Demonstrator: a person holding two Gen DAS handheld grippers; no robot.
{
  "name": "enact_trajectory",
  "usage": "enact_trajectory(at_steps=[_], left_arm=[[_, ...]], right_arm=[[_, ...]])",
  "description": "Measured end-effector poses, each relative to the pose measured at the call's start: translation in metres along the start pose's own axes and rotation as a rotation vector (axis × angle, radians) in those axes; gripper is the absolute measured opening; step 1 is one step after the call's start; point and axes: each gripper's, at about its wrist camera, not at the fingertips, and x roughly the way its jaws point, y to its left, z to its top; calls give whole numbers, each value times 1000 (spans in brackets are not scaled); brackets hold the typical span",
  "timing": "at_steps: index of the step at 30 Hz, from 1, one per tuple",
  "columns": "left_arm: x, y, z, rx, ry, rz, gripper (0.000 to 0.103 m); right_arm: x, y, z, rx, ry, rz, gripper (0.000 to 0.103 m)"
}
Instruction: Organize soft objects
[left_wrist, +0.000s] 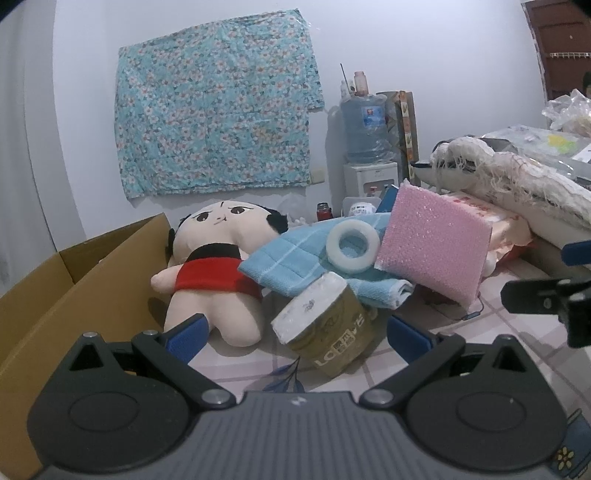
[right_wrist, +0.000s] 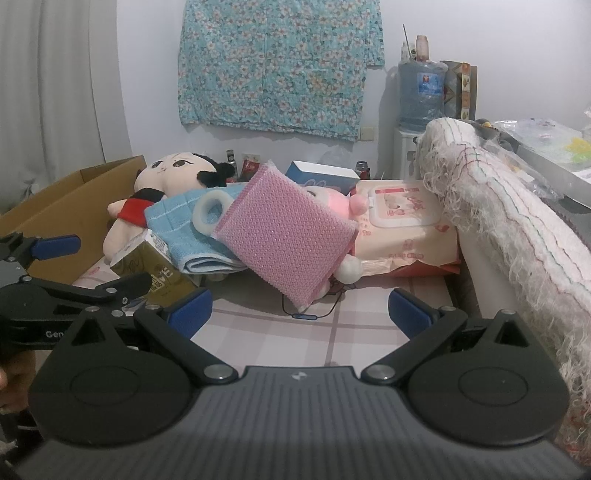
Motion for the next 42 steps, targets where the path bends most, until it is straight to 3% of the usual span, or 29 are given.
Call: enact_trajectory(at_steps=[42], left_arm=[[-1,-2,-2,4,9,-14,103]], right_arm=[[2,4,-1,-11,20,9,102]])
